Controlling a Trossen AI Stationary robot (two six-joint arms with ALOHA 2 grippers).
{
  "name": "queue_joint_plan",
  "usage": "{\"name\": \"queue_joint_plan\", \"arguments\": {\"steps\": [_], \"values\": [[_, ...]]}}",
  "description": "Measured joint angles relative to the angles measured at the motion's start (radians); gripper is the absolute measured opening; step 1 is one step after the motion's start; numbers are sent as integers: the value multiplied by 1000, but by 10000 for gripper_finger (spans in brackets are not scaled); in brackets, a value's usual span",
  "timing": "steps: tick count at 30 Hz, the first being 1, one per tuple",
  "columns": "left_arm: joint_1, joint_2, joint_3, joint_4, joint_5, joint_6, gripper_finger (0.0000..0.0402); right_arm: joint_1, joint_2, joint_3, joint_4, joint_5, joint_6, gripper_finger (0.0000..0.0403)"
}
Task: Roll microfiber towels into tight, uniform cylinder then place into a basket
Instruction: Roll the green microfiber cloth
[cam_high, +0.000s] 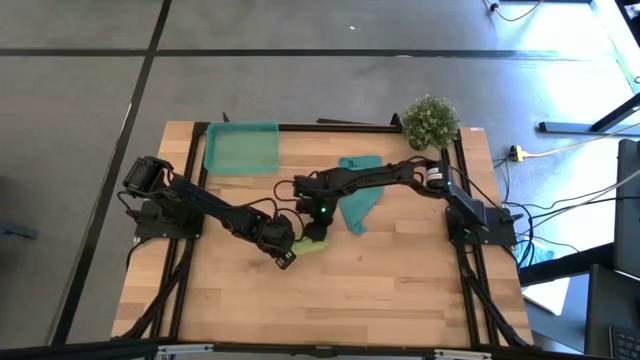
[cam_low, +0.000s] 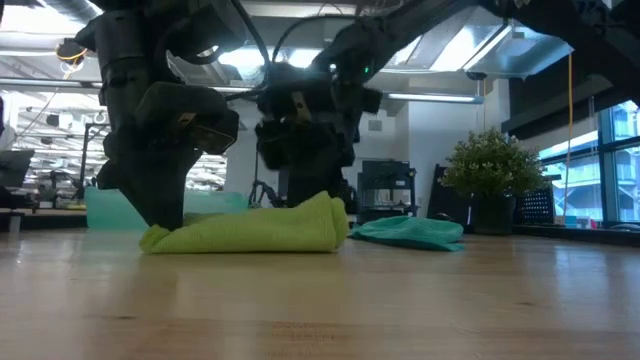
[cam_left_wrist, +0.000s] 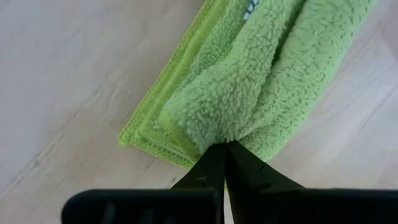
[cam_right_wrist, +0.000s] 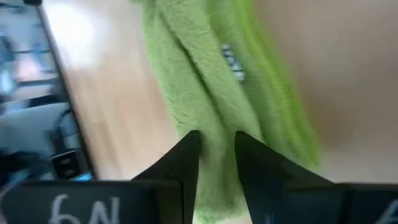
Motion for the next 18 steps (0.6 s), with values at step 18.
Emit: {"name": "queue_joint_plan", "arguments": {"steps": [18], "values": [[7, 0, -1, 1, 8, 6, 0, 150, -137, 5, -77, 210, -271, 104]]}}
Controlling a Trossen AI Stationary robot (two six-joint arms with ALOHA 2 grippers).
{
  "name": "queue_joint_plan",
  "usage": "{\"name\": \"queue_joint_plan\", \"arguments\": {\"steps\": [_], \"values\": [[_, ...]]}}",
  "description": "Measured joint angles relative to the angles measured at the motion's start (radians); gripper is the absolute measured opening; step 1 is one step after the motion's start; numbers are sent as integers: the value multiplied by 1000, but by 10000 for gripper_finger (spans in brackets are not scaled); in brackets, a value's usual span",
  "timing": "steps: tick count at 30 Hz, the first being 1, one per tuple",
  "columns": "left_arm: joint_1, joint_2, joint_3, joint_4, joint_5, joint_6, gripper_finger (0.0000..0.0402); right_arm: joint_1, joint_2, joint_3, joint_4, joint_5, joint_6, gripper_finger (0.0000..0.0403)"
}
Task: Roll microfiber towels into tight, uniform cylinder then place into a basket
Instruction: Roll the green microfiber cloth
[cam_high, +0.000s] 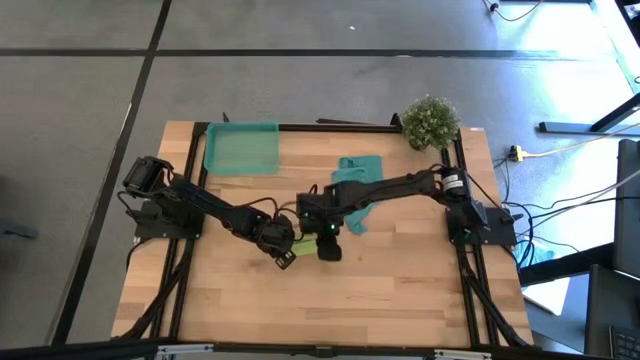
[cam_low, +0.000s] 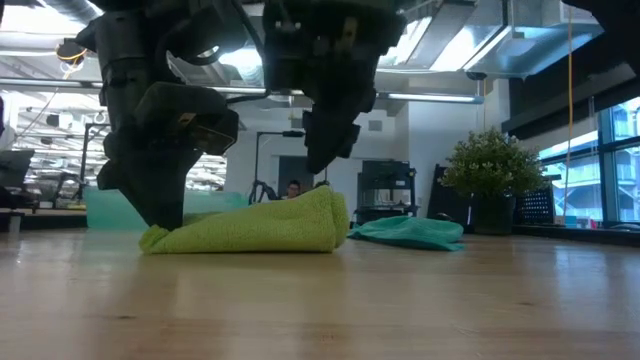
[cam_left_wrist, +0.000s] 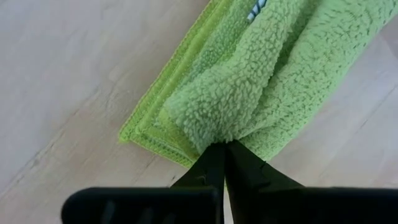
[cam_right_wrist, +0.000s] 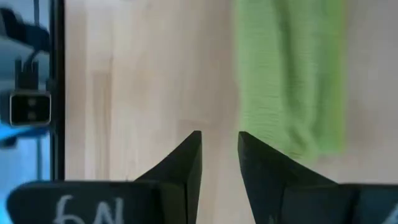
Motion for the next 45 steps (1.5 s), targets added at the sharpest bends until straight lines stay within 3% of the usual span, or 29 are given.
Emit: {"name": "queue_joint_plan", "arguments": {"steps": [21, 45], "values": [[3, 0, -1, 1, 19, 1, 0, -6, 120, 2, 87, 194, -137, 104], [4, -2, -2, -1, 48, 60, 0, -13, 143, 0, 133, 184, -216, 104]]}}
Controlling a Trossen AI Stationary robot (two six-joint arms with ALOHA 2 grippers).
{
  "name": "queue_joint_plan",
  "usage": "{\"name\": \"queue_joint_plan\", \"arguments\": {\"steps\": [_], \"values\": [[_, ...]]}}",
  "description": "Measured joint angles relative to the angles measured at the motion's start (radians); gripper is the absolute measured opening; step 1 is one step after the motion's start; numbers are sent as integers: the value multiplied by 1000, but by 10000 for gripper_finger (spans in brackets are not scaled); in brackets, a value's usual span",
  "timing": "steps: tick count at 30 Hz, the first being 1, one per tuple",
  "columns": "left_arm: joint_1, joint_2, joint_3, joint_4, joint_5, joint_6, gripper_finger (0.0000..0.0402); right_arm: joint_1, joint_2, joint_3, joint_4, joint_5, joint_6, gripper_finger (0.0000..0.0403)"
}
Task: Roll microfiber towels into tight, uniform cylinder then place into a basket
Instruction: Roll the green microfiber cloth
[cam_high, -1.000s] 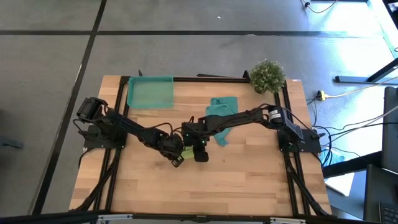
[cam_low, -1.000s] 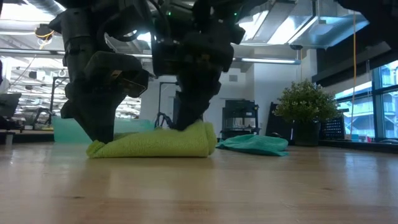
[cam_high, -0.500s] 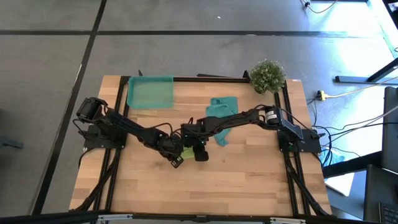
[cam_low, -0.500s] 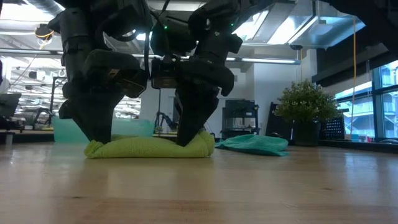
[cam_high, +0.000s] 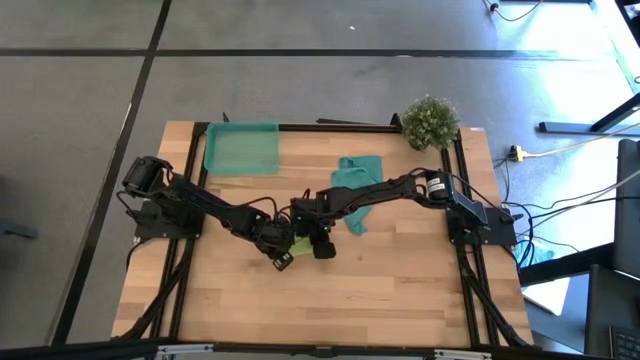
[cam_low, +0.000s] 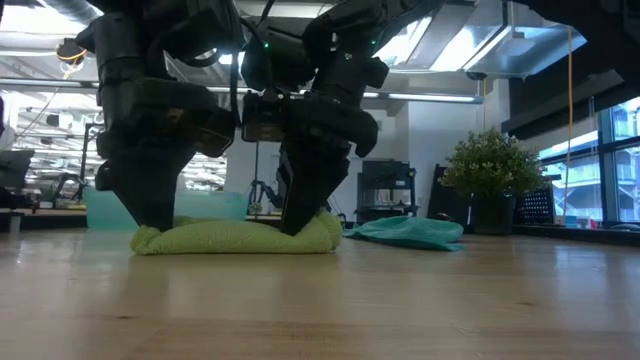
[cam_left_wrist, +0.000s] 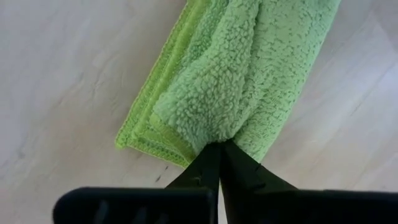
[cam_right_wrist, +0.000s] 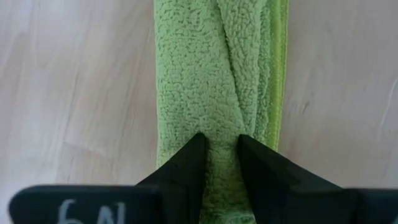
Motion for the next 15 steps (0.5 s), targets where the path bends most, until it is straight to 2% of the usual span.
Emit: {"name": "queue_joint_plan", "arguments": {"steps": [8, 15], "values": [[-19, 0, 0, -12, -9, 253, 0, 1, 1, 0, 1, -5, -20, 104], [-19, 0, 3, -67, -5, 328, 0, -5, 2, 2, -14, -7, -19, 104]]}}
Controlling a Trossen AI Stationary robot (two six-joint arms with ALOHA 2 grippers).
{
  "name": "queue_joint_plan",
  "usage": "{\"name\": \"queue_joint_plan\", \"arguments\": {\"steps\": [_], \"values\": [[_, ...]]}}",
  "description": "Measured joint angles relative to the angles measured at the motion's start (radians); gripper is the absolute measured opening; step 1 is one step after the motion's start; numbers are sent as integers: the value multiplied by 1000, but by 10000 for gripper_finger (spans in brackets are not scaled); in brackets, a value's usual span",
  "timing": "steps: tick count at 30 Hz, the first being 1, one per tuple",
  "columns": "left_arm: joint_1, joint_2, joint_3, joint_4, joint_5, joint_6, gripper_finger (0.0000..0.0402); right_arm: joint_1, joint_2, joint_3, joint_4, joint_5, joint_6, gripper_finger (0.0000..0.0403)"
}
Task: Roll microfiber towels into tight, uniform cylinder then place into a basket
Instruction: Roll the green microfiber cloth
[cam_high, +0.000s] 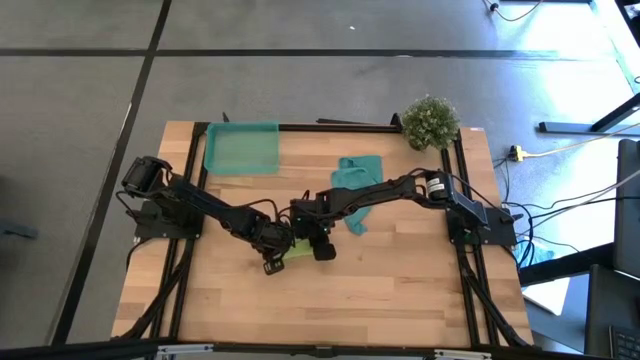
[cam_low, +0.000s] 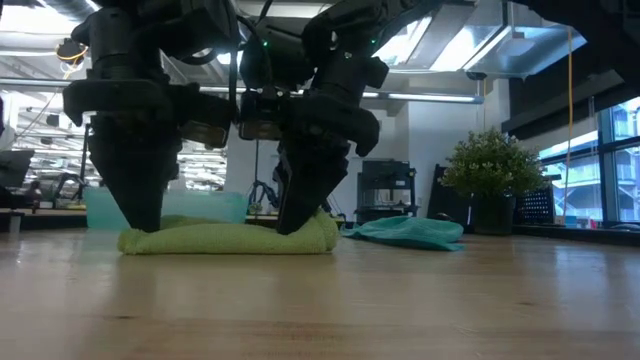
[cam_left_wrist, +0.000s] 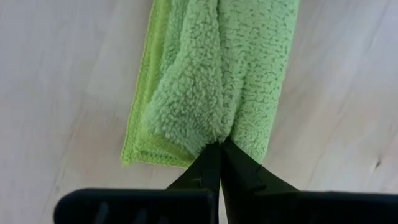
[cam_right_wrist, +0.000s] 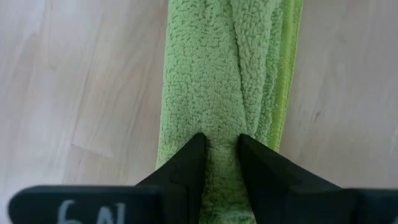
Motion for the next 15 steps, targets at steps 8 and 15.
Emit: {"name": "queue_joint_plan", "arguments": {"steps": [8, 15], "values": [[1, 0, 0, 1, 3, 34, 0, -2, 0, 0, -5, 0, 1, 104], [1, -12, -2, 3, 3, 36, 0, -2, 0, -1, 0, 0, 2, 104]]}}
